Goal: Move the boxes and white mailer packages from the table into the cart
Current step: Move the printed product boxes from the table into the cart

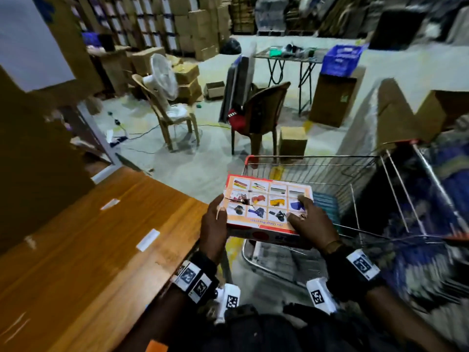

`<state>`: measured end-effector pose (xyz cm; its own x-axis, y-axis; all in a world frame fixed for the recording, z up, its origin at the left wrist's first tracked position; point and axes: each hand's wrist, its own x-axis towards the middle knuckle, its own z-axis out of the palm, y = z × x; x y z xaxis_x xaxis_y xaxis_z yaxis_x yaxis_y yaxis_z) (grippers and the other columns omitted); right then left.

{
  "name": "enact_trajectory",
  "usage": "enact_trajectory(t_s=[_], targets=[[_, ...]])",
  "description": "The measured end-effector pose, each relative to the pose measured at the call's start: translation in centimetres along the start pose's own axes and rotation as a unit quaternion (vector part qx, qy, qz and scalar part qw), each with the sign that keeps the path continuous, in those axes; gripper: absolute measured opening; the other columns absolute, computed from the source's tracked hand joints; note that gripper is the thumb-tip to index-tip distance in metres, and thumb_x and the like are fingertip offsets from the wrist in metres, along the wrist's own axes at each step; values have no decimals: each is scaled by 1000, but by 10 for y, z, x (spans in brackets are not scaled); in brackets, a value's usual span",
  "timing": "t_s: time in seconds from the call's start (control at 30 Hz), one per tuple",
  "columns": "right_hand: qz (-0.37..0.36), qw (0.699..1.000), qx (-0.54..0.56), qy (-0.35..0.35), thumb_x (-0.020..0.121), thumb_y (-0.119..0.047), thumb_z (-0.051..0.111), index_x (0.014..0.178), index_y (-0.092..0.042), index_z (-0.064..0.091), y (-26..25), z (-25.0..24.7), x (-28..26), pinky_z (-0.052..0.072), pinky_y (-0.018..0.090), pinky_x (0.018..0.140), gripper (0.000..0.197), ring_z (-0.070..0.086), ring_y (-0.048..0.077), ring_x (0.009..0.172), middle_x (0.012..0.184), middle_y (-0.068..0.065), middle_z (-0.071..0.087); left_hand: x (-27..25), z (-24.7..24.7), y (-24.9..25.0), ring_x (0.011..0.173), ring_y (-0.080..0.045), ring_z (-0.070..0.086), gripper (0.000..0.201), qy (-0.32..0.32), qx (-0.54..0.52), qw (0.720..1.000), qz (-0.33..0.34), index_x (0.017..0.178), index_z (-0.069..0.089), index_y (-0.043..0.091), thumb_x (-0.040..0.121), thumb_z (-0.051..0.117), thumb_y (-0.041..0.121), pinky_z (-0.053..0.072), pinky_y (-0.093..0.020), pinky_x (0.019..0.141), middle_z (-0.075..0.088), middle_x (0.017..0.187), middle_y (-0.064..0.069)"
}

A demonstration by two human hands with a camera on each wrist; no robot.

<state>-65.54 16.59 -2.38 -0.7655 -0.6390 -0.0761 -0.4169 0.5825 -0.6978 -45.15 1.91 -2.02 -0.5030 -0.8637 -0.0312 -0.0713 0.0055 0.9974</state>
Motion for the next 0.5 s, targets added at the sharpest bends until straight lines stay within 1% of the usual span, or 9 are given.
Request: enact_trajectory(t_s=[0.07, 0.1, 0.13, 0.2, 0.27, 0.33, 0.37, 0.43, 0.5], targets=[[15, 1000, 9, 9, 82, -39, 70, 142, -24, 43, 25, -10, 4, 47, 40, 94, 67, 56, 35, 116, 127, 18, 58, 1, 25, -3, 110, -22, 64, 38, -37, 45, 998, -11, 126, 49, 49, 90, 49, 38, 51, -50, 94, 64, 126, 1], [21, 1000, 16, 13, 81, -38, 71, 142, -24, 44, 36, -15, 7, 48, 40, 94, 68, 56, 35, 114, 126, 19, 58, 3, 36, -4, 110, -23, 64, 42, -55, 78, 995, -21, 128, 46, 52, 88, 49, 40, 50, -50, 95, 62, 128, -1], [24, 999, 21, 21, 81, -37, 72, 141, -24, 44, 45, -20, 8, 48, 40, 94, 68, 58, 34, 113, 126, 19, 57, 5, 48, -1, 111, -23, 62, 46, -71, 116, 990, -23, 132, 42, 50, 89, 50, 37, 49, -47, 97, 60, 132, -4], [33, 998, 29, 38, 79, -33, 73, 140, -26, 45, 60, -30, 15, 49, 40, 93, 67, 60, 33, 108, 125, 18, 58, 12, 69, 2, 115, -25, 59, 52, -90, 191, 977, -20, 141, 37, 39, 94, 54, 25, 47, -38, 98, 55, 139, -5], [39, 997, 35, 53, 79, -29, 73, 139, -26, 47, 72, -38, 21, 49, 34, 89, 66, 62, 30, 99, 123, 17, 58, 21, 87, 6, 120, -27, 56, 58, -103, 249, 963, -18, 144, 36, 33, 92, 60, 24, 44, -31, 96, 53, 141, -3], [45, 996, 39, 63, 77, -27, 75, 137, -27, 49, 86, -45, 31, 47, 27, 85, 65, 61, 24, 89, 121, 15, 57, 34, 106, 5, 117, -26, 58, 65, -138, 293, 946, -13, 146, 35, 32, 89, 64, 25, 45, -30, 92, 57, 138, -3], [47, 996, 43, 66, 76, -28, 75, 136, -28, 49, 93, -49, 37, 47, 26, 84, 65, 60, 21, 87, 120, 14, 57, 42, 116, 4, 114, -26, 59, 67, -156, 314, 937, -10, 146, 34, 32, 88, 66, 25, 47, -31, 90, 58, 136, -4], [53, 996, 39, 67, 77, -27, 76, 137, -29, 49, 105, -57, 49, 45, 25, 88, 66, 57, 19, 90, 119, 12, 56, 58, 136, 2, 112, -27, 61, 71, -187, 353, 917, 1, 147, 32, 31, 86, 69, 29, 50, -34, 89, 59, 134, -6], [70, 996, 27, 57, 78, -25, 76, 138, -27, 49, 115, -65, 65, 43, 25, 90, 65, 56, 20, 94, 118, 12, 52, 76, 155, -1, 116, -28, 59, 75, -212, 385, 898, 11, 148, 31, 30, 85, 71, 33, 49, -33, 90, 58, 136, -8]])
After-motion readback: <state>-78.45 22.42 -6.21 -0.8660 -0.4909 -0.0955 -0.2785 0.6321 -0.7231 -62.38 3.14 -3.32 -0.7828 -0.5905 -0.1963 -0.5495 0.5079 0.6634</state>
